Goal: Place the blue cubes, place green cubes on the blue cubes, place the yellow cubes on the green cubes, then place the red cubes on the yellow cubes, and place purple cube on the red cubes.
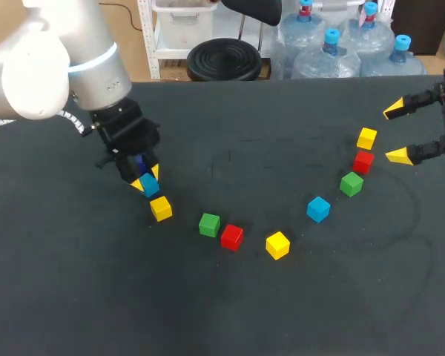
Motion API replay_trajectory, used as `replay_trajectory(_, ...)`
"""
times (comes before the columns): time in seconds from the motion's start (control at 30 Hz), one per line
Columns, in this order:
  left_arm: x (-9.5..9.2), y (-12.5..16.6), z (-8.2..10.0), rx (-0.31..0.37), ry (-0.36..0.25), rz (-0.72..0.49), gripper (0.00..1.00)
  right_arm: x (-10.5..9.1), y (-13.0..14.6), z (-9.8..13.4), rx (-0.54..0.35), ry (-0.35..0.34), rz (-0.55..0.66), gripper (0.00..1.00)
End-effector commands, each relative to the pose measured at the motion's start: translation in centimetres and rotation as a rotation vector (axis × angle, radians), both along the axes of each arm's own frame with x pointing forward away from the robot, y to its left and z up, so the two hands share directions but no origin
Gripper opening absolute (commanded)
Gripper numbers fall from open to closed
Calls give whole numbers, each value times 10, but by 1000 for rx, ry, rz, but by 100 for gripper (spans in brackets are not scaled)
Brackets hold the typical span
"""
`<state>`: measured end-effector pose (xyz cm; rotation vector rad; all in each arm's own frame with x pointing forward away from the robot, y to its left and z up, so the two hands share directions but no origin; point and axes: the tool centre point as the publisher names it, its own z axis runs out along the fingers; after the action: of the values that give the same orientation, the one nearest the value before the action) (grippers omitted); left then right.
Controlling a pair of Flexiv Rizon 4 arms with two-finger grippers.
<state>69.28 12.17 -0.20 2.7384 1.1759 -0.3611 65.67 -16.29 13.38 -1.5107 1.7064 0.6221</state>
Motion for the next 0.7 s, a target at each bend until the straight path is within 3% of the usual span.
replay_trajectory(0.03, 1, -2, 2, 4, 2, 7, 0, 1, 0, -1, 2, -1, 1, 100)
replay_trajectory(0.33, 2, -16, 35, -25, -15, 81, 0, 1, 0, -1, 2, -1, 1, 100)
replay_trajectory(0.57, 13, -42, 65, -59, -26, 231, 0, 1, 0, -1, 2, -1, 1, 100)
replay_trajectory(0.7, 23, -57, 71, -68, -28, 325, 0, 1, 0, -1, 2, -1, 1, 100)
